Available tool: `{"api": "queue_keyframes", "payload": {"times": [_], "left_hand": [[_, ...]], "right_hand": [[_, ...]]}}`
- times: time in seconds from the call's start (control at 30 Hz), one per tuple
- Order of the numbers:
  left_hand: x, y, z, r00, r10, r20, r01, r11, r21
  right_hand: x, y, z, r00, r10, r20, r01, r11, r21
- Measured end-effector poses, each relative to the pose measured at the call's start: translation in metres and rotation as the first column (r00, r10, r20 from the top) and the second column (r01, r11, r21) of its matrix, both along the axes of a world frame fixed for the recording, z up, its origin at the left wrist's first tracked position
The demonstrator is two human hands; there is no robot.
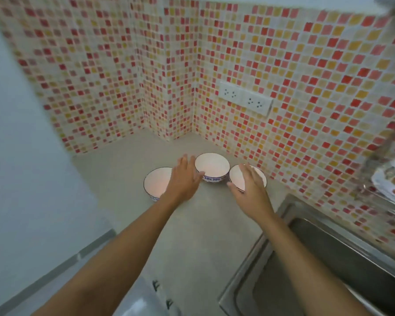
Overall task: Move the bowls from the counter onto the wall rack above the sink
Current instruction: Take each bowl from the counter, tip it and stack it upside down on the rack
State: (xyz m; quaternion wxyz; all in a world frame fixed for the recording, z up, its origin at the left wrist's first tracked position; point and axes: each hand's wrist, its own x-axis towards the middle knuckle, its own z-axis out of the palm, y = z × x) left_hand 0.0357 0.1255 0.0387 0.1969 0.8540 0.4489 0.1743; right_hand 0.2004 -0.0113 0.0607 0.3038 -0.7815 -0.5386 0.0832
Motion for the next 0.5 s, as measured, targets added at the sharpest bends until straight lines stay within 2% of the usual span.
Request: {"api": "queue_keyframes", "payload": {"times": [0.17,0.33,0.4,0.5], "left_hand": [[-0.074,0.07,-0.049,0.979,0.202,-0.034,-0.205,0.968,-0.143],[-0.112,0.111,-0.084,0.978,0.208,0.015,-0.193,0.932,-0.307],[-0.116,0.119,-0.094,0.976,0.213,0.05,-0.18,0.91,-0.373],[-0.112,0.124,-0.105,0.955,0.269,0.129,-0.181,0.867,-0.464]], "right_hand": [[-0.06,0.079,-0.046,0.971,0.035,-0.238,-0.05,0.997,-0.059],[-0.102,0.135,-0.087,0.896,-0.06,-0.441,-0.016,0.986,-0.167],[-0.111,0.148,-0.103,0.836,-0.142,-0.53,0.021,0.973,-0.228],[-0.121,0.158,-0.123,0.684,-0.249,-0.686,0.091,0.962,-0.258]]}}
